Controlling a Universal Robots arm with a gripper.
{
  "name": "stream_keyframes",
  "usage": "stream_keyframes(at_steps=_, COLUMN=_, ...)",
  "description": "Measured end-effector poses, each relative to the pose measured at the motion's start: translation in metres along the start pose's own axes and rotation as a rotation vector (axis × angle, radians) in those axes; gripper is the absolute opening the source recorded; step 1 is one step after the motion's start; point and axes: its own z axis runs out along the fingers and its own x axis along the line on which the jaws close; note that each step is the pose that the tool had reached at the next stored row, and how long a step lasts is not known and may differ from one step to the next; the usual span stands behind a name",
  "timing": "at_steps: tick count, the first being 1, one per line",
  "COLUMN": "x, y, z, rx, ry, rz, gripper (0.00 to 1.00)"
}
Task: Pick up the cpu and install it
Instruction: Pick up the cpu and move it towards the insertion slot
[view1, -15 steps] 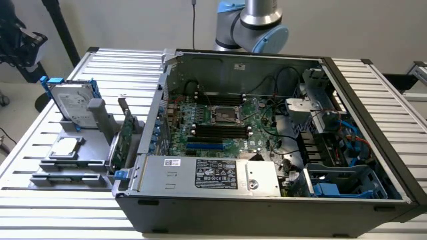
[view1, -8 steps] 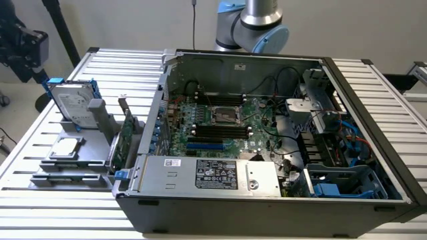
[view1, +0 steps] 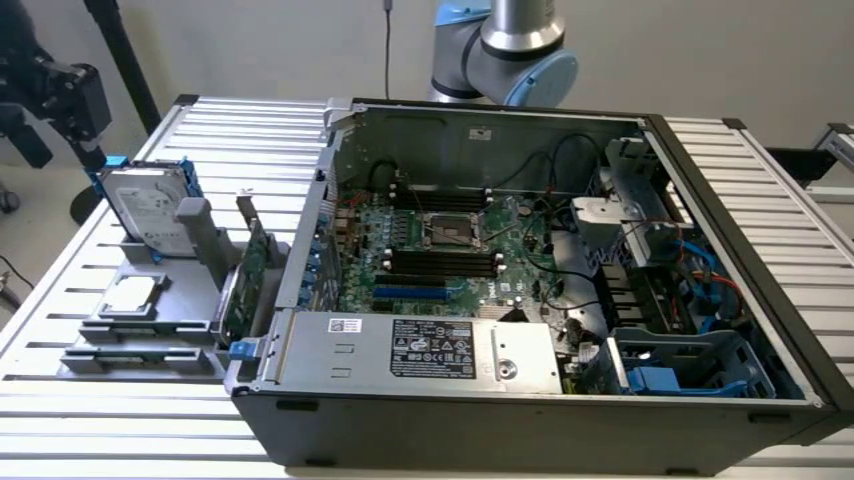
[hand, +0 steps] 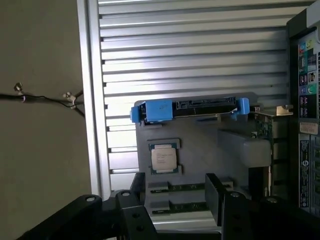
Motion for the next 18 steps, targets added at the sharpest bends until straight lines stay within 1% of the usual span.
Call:
stream_keyframes(at_steps=3, x=0.001, y=-0.0027, z=0.0052, rx=0.0000, ry=0.0001, rz=0.000, gripper=0.60)
stream_keyframes(at_steps=5, x=0.000, y=-0.0062, z=0.0088, rx=0.0002, ry=0.0020, rz=-0.002, gripper=0.60)
stream_keyframes(at_steps=7, x=0.000, y=-0.0098, z=0.0123, rx=0.0000, ry=0.0052, rz=-0.004, gripper=0.60)
stream_keyframes(at_steps=10, x=0.000, y=-0.0158, z=0.0176, rx=-0.0011, ry=0.0122, rz=-0.011, gripper=0.60)
stream_keyframes(at_steps=12, x=0.000, y=-0.0179, z=0.0213, rx=-0.0038, ry=0.0125, rz=-0.020, gripper=0.60)
stream_keyframes(at_steps=18, x=0.000, y=-0.0212, z=0.0320, rx=-0.0043, ry=0.0135, rz=-0.044, gripper=0.60)
